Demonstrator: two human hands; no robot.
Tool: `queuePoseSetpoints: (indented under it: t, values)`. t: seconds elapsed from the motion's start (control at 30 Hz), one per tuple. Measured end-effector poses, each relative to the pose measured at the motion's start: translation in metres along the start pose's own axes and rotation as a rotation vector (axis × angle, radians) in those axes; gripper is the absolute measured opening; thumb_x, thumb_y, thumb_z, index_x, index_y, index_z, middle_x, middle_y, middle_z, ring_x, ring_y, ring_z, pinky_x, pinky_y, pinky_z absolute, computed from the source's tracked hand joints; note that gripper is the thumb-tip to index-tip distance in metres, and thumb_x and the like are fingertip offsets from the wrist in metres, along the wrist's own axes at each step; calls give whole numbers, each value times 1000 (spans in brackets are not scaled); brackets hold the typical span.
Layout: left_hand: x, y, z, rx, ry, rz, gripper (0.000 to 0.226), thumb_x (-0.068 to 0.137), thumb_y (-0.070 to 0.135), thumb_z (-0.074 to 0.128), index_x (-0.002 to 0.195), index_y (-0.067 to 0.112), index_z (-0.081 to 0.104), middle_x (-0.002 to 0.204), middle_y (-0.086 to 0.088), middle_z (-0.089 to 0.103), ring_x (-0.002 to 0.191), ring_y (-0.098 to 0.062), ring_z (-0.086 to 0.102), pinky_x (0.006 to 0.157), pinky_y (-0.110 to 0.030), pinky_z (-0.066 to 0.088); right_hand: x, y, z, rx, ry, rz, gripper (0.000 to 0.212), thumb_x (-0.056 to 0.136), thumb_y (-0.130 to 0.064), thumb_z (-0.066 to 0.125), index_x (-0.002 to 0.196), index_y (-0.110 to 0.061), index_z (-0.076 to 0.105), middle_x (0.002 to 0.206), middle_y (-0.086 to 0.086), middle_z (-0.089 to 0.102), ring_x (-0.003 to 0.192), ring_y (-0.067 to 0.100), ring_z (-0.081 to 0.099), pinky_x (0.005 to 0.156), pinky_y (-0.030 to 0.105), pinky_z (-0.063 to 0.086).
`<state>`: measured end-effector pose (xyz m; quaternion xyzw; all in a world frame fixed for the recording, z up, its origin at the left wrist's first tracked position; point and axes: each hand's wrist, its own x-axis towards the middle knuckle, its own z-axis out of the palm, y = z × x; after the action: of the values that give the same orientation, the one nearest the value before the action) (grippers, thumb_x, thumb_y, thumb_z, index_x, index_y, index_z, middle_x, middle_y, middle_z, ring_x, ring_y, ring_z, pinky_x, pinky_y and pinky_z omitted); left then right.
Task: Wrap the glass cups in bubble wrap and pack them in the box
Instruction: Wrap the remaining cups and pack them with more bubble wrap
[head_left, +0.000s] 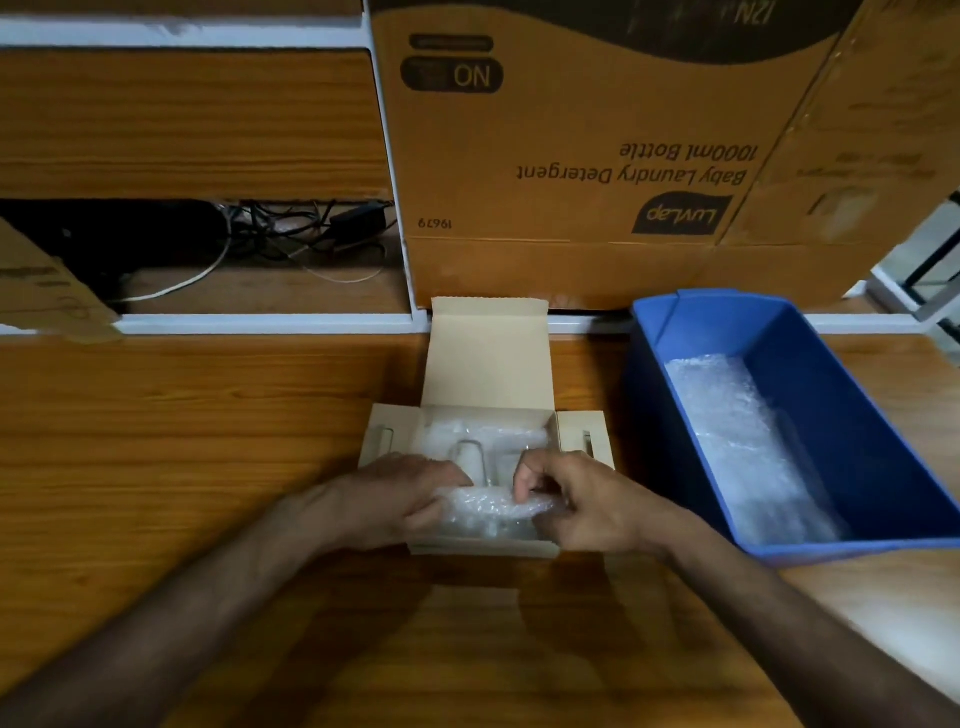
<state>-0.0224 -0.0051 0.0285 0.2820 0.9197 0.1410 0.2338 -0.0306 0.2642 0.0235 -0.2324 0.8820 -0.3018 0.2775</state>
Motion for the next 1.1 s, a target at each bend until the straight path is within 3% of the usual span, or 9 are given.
queuePoseSetpoints:
  t: [0.1,0.3,0.53,0.63,0.73,0.87,0.93,1.0,1.1]
  values:
    - [-1,-5,1,13,-37,-63,28,100,39,62,123,37,47,121,6,65,104,-12,61,88,-37,55,3,-8,-4,-68,-103,32,26,81,-35,68,106,-42,63,111,-18,62,105,5,59,93,45,54]
    - [10,5,2,82,48,-61,14,88,35,78,101,34,71,104,14,69,97,-5,61,89,-33,53,16,-19,-11,-275,-222,7,32,92,-17,71,114,-40,71,133,-15,63,118,7,60,101,36,52]
    - [18,10,15,223,31,-72,18,96,38,69,112,31,73,112,7,51,110,-15,48,89,-32,46,33,-25,2,-428,-147,62,28,82,-5,83,89,-31,74,115,-12,65,109,9,64,92,31,58]
    - [18,12,16,346,-67,-65,27,102,44,56,124,35,69,115,5,47,114,-20,39,99,-40,35,35,-25,5,-462,-192,74,28,86,-4,78,99,-29,78,117,-7,67,109,14,65,93,34,59]
    - [18,13,12,407,-183,-87,24,102,30,60,124,34,68,120,2,53,116,-24,43,99,-43,38,35,-23,4,-494,-325,106,38,91,1,70,118,-25,74,125,-5,65,117,17,63,101,36,56]
    - [40,10,-4,192,-275,-209,18,97,17,62,112,17,72,115,-7,67,111,-26,63,91,-35,53,39,-36,4,-743,-353,66,17,96,-6,67,104,-22,65,104,-3,65,102,20,65,88,35,58]
    - [50,11,-8,181,-306,-271,19,93,11,66,109,17,72,109,0,68,105,-19,67,78,-26,54,40,-40,5,-897,-311,10,25,97,-8,64,119,-17,60,115,3,65,106,23,66,84,35,56]
    - [52,8,-4,150,-259,-232,22,83,-1,73,97,16,71,95,2,67,87,-15,69,56,-20,46,40,-38,8,-1011,-283,-66,31,97,-8,65,127,-13,57,120,6,65,108,23,66,77,32,51]
    - [42,-1,5,72,-134,-139,28,75,-7,77,79,17,63,79,3,65,69,-10,64,53,-20,42,39,-38,10,-1098,-258,-125,28,97,-10,66,124,-12,58,114,7,67,104,23,67,71,33,46]
